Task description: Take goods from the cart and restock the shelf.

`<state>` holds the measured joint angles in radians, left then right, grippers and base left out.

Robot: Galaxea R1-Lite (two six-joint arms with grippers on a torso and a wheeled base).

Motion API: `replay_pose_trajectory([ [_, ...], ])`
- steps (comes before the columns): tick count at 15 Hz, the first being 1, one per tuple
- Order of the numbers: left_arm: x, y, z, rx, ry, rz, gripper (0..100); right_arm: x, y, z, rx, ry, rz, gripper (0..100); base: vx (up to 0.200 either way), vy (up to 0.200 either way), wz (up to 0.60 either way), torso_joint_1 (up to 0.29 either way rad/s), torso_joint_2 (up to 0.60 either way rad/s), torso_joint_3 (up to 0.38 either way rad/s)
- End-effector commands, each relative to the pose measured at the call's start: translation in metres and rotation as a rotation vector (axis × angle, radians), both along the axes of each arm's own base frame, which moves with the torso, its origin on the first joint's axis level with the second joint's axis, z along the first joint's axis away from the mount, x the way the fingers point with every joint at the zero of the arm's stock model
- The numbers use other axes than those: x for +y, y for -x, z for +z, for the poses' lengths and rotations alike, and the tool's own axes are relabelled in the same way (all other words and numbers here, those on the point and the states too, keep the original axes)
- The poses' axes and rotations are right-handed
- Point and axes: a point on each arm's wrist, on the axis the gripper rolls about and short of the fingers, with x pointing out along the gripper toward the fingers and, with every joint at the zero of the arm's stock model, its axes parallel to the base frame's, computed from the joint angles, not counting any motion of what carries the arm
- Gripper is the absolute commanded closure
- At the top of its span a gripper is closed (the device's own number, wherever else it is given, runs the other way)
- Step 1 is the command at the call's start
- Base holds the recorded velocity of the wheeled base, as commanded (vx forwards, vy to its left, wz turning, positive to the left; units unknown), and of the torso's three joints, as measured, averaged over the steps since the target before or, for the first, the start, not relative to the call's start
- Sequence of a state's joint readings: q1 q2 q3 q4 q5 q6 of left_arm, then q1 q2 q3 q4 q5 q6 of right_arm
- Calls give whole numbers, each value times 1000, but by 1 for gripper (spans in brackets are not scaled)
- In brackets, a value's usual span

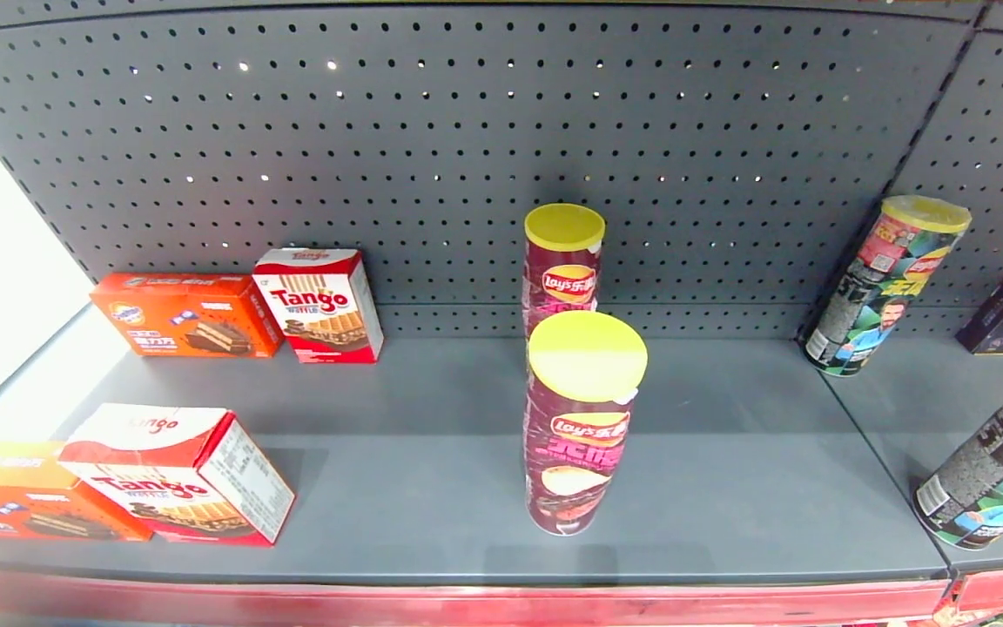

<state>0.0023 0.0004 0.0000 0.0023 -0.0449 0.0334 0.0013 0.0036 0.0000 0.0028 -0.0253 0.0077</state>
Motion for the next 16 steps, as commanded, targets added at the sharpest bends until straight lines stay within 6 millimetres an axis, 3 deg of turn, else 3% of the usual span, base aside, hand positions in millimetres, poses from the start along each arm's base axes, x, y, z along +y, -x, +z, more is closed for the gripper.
replay_pose_trajectory([
  [1,0,0,0,0,3,15,0,0,0,0,1,0,-1,0,0,-200,0,2,7,-2],
  [16,1,0,0,-2,30,29,0,0,0,0,1,0,1,0,-13,0,0,0,0,0],
])
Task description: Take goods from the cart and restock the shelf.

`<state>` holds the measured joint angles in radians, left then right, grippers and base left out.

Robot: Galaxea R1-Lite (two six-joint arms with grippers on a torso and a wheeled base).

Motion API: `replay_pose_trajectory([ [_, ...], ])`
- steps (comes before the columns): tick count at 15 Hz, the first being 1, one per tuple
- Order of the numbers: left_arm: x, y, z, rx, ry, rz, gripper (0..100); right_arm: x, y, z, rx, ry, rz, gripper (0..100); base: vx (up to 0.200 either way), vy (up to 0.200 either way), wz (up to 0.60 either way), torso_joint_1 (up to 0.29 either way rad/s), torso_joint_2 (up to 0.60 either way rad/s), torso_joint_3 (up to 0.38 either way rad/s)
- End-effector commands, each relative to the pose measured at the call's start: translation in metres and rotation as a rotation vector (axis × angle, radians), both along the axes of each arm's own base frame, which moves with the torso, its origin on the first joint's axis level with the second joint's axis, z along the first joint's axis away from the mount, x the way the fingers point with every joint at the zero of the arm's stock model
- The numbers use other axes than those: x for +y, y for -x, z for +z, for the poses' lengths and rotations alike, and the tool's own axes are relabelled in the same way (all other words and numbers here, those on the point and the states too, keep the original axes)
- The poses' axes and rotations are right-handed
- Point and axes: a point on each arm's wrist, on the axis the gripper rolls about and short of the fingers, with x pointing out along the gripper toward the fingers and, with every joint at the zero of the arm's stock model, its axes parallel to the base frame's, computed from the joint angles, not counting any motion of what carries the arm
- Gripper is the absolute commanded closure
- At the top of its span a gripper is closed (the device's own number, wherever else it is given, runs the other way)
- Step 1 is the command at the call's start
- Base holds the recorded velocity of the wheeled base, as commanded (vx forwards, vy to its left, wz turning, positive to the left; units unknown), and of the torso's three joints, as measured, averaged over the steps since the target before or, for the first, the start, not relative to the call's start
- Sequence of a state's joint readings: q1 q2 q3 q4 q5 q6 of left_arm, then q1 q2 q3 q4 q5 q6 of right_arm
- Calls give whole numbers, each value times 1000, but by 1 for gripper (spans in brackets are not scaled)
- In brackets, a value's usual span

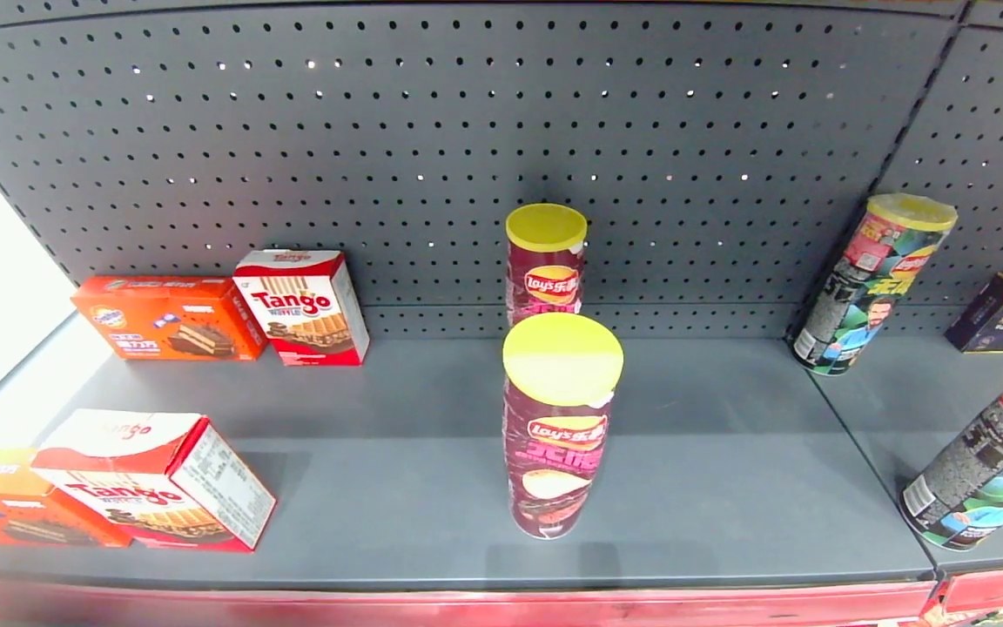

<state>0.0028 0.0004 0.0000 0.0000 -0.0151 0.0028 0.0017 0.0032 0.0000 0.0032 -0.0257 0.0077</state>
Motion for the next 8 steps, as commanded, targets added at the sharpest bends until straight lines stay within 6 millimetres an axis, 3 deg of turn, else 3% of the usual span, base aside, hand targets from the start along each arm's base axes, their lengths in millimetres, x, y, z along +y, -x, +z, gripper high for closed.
replay_pose_trajectory([
  [1,0,0,0,0,0,0,0,0,0,0,1,0,-1,0,0,0,0,0,0,0],
  [3,0,0,0,0,-2,0,0,0,0,0,1,0,1,0,0,0,0,0,0,0],
  [5,0,0,0,0,0,-1,0,0,0,0,1,0,-1,0,-200,0,0,2,5,2],
  [8,0,0,0,0,0,-1,0,0,0,0,1,0,-1,0,0,0,0,0,0,0],
])
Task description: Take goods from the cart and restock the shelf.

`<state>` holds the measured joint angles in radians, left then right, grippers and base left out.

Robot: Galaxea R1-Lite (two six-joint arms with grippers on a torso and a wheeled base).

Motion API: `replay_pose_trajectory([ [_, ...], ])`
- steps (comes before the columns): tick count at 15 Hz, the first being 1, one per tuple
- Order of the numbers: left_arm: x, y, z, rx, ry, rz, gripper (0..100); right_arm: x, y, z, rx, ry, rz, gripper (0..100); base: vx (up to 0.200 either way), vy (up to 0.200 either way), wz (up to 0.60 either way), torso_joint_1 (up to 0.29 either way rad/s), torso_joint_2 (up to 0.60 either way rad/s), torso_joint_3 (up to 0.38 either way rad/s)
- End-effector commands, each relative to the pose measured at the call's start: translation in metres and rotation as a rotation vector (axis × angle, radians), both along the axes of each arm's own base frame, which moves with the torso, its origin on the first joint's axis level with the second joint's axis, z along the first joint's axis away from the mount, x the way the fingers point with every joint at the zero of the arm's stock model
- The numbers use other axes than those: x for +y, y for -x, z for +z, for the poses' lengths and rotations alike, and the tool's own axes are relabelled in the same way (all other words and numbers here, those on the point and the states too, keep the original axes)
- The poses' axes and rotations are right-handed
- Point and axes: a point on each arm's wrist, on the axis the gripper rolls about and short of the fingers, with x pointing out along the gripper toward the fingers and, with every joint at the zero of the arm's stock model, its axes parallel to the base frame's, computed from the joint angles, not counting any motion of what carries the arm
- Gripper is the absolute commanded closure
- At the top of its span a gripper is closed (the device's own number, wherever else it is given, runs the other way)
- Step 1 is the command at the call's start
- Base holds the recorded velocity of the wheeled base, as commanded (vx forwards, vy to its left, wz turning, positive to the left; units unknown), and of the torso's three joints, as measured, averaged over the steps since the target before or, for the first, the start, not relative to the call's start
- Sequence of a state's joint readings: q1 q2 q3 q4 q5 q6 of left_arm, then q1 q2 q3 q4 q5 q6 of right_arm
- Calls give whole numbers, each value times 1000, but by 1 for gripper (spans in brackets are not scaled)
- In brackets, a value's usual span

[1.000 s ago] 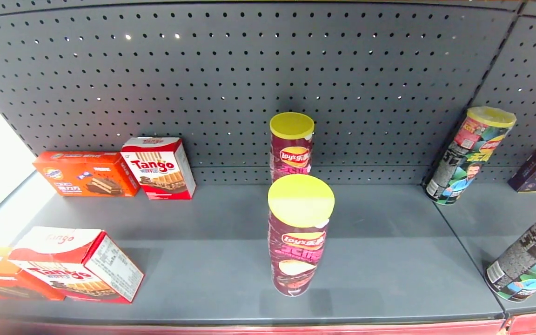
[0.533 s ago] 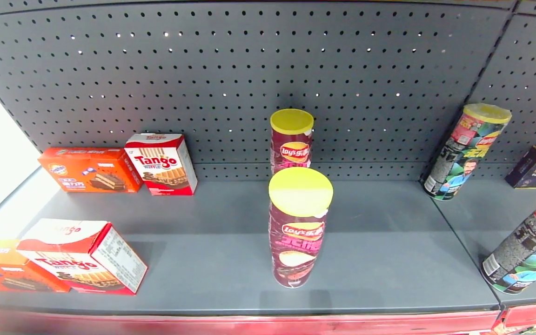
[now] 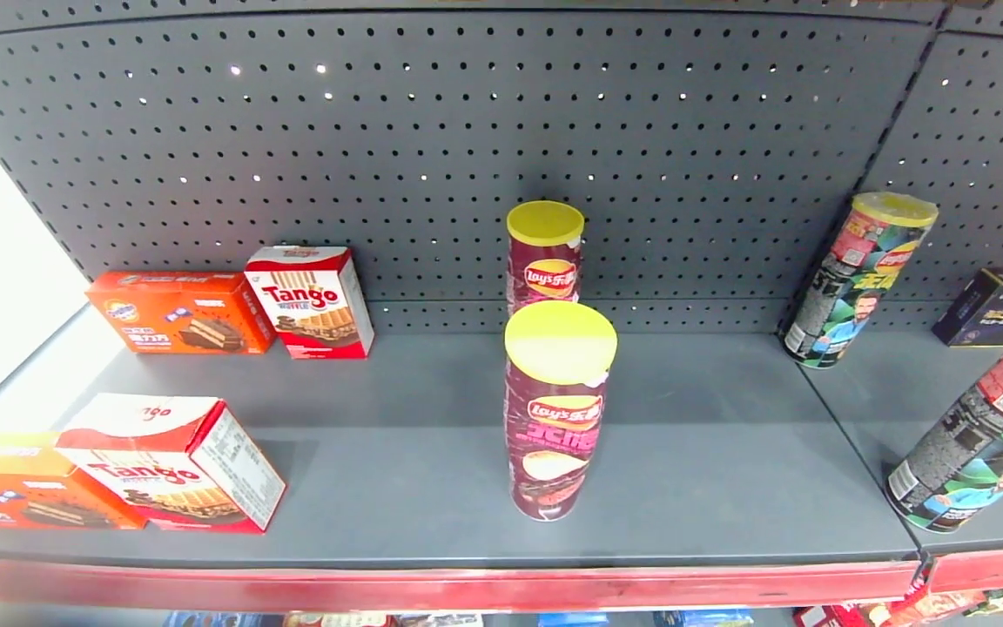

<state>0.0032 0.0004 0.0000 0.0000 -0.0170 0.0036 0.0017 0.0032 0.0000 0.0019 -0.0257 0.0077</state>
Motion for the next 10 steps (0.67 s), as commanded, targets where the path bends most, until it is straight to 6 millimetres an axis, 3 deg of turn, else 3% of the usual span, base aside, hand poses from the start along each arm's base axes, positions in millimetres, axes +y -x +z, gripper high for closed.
replay_pose_trajectory([
  [1,0,0,0,0,1,2,0,0,0,0,3,0,-1,0,0,0,0,0,0,0],
  [10,0,0,0,-2,1,2,0,0,0,0,3,-2,-1,0,0,0,0,0,0,0],
])
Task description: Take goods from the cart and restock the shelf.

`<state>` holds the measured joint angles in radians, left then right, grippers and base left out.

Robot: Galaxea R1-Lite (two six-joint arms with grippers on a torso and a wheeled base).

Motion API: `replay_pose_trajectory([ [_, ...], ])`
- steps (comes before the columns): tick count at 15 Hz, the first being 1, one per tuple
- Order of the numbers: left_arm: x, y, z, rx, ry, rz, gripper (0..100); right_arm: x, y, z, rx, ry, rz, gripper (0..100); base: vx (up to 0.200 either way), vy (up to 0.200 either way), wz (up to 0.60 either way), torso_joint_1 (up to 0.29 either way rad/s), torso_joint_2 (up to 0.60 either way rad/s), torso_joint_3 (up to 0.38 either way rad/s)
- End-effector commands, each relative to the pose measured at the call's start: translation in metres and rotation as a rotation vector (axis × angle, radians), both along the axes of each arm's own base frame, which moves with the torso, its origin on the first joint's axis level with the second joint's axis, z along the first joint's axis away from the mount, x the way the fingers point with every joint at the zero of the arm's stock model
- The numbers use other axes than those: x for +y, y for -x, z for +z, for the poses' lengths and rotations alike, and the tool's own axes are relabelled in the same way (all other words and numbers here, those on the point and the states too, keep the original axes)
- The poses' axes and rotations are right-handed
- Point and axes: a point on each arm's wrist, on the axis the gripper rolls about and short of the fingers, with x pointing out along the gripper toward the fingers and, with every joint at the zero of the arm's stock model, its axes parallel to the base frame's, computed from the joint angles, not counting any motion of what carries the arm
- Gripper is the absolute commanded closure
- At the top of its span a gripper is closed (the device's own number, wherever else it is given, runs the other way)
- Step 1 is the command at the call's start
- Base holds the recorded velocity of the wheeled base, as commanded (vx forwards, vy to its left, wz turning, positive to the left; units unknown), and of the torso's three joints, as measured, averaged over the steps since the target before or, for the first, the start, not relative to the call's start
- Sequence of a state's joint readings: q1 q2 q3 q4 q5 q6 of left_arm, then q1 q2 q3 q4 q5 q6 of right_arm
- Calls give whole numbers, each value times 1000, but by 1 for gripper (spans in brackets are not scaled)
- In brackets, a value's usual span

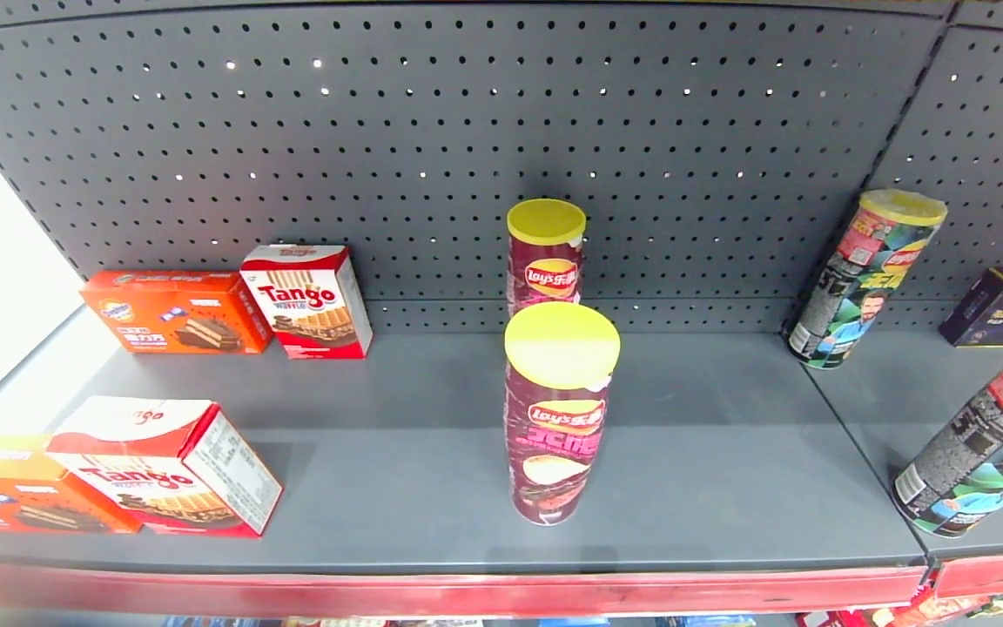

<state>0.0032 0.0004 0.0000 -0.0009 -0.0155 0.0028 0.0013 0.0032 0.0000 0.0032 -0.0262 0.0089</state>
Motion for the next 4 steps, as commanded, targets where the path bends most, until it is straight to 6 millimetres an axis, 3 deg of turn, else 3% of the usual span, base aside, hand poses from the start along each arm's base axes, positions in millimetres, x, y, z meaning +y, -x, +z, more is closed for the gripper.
replay_pose_trajectory([
  [1,0,0,0,-1,0,0,0,0,0,0,1,-2,0,0,0,0,0,0,0,0],
  [4,0,0,0,-1,0,0,0,0,0,0,1,1,0,0,0,0,0,0,0,0],
])
